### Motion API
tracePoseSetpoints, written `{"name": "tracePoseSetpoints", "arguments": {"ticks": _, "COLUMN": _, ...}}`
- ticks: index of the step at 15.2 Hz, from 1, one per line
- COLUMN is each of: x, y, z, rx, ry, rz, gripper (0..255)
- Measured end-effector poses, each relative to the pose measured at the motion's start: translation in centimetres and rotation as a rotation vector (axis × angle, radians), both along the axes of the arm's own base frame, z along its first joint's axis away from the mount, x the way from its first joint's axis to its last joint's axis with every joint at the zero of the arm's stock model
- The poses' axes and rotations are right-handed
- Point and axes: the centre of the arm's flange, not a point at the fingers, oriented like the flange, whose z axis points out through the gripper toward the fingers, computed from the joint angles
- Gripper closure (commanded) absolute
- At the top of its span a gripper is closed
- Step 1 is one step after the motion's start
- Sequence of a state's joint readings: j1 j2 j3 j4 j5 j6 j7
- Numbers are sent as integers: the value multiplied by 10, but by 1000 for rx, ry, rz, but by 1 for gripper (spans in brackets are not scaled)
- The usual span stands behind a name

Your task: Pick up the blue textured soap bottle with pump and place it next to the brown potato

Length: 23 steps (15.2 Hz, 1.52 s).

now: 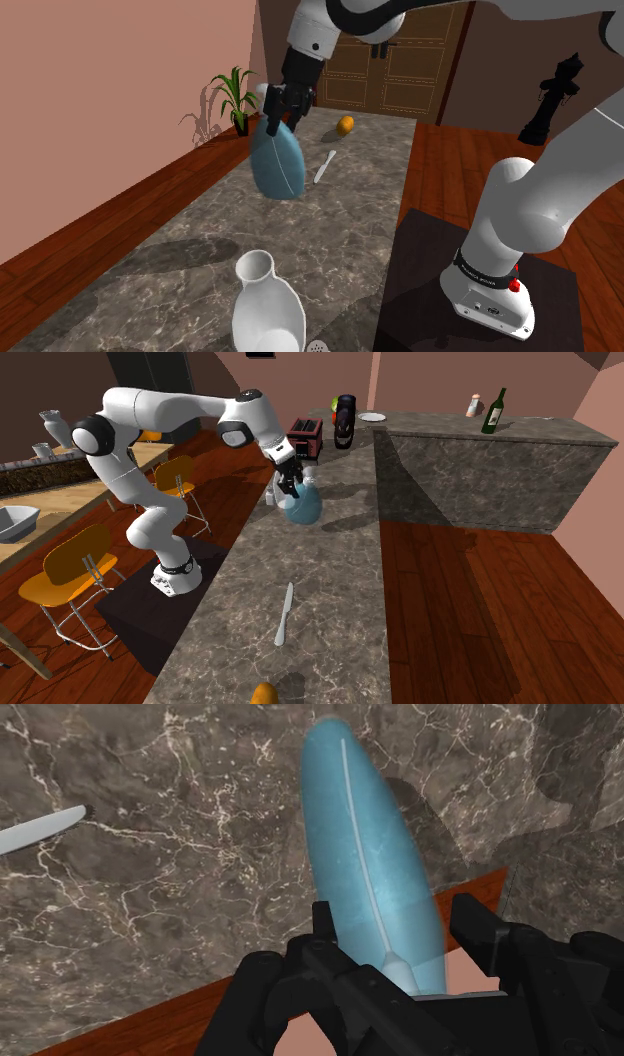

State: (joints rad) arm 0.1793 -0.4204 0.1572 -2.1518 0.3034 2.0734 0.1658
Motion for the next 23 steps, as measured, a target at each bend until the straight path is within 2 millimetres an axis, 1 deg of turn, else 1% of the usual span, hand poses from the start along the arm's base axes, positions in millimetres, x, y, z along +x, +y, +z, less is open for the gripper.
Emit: {"name": "tracePoseSetpoints", "arguments": {"ticks": 23, "x": 0, "y": -1, "z": 122, "rx": 0, "ry": 0, "rz": 0, "gripper": 255}}
